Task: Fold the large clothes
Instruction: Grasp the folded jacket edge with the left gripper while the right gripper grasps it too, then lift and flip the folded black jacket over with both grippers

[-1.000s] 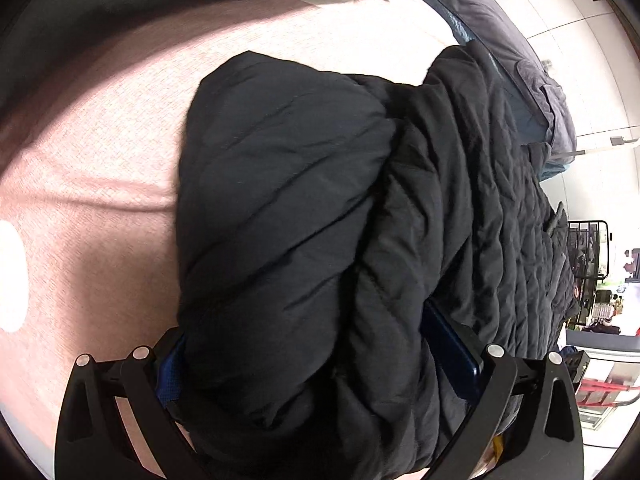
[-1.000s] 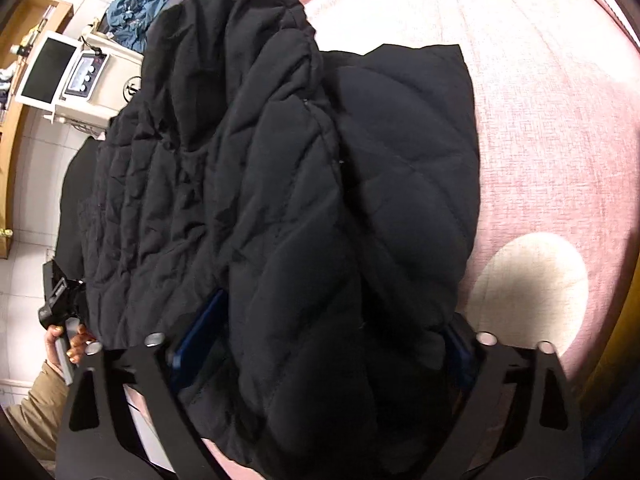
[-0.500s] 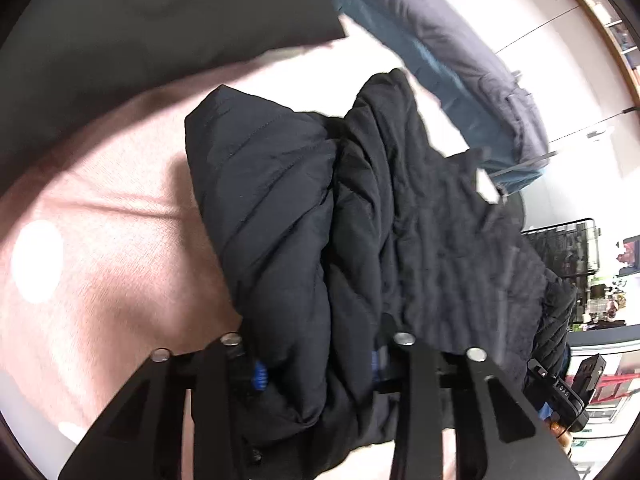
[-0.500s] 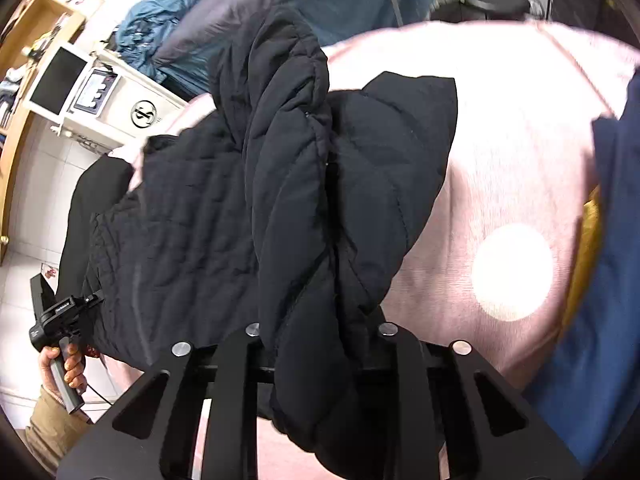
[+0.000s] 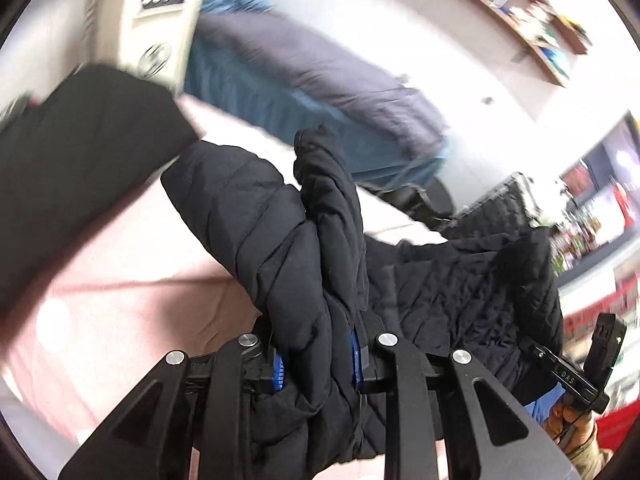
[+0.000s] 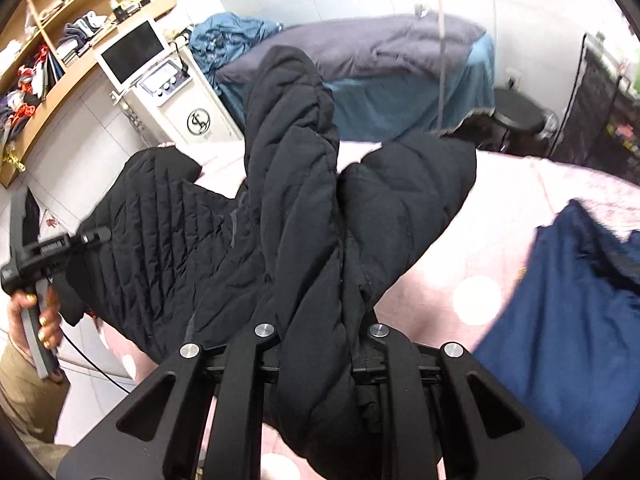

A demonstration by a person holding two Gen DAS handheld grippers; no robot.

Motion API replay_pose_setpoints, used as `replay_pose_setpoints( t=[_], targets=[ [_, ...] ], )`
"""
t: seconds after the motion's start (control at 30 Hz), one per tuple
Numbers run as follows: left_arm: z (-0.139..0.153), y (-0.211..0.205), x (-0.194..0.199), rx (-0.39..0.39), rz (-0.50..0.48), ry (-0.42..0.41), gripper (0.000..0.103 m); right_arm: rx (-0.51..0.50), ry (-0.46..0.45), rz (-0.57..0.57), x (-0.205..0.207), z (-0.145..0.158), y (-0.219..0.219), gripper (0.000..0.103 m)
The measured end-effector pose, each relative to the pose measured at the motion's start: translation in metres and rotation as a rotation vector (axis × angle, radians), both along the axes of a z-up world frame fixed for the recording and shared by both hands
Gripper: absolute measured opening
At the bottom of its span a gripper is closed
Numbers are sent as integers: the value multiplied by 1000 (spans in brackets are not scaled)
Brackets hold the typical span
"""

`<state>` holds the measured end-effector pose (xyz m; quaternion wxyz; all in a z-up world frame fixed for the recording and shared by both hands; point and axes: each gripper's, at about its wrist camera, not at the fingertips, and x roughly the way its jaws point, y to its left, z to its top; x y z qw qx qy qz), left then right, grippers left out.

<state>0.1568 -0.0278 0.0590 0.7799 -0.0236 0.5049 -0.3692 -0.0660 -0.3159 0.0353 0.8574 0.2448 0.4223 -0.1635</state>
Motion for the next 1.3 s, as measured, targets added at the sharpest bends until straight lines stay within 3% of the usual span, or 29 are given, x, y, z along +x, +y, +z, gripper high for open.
replay_pose_setpoints(
  t=[0.33,0.5,0.67,0.77,0.87,0.97,1.03,1.1,1.13,1.2,1.3],
  targets=[
    [56,-96,-87,-152,-264,-63,22,-166,-91,-238,-139,84,-21,14],
    [93,-162,-169,-231,-361,-153,22,-242,-137,-300,-224,120,-64,14],
    [100,-236,-246,-289,-412,-133,22,-294,-127,-393,-328,137,-131,14],
    [84,-289,-283,-298,-451,-62,22,-298,-98,-495,-387,135,-170,14],
    [53,-330,-308,-245,-485,8,22,-273,-53,-586,-436,119,-205,16],
    [5,-361,-319,-145,-482,73,22,-165,-18,-677,-475,88,-236,18],
    [-28,-367,-317,-52,-441,93,22,-38,-10,-787,-499,50,-252,21],
    [-60,-364,-305,22,-395,126,23,2,-21,-836,-512,38,-256,26],
    [-71,-363,-295,37,-377,157,23,103,-84,-909,-534,15,-261,30],
    [-92,-360,-281,37,-362,230,26,131,-100,-925,-539,9,-263,35],
    [-100,-369,-287,70,-387,199,31,137,-78,-916,-537,0,-270,40]
  ],
)
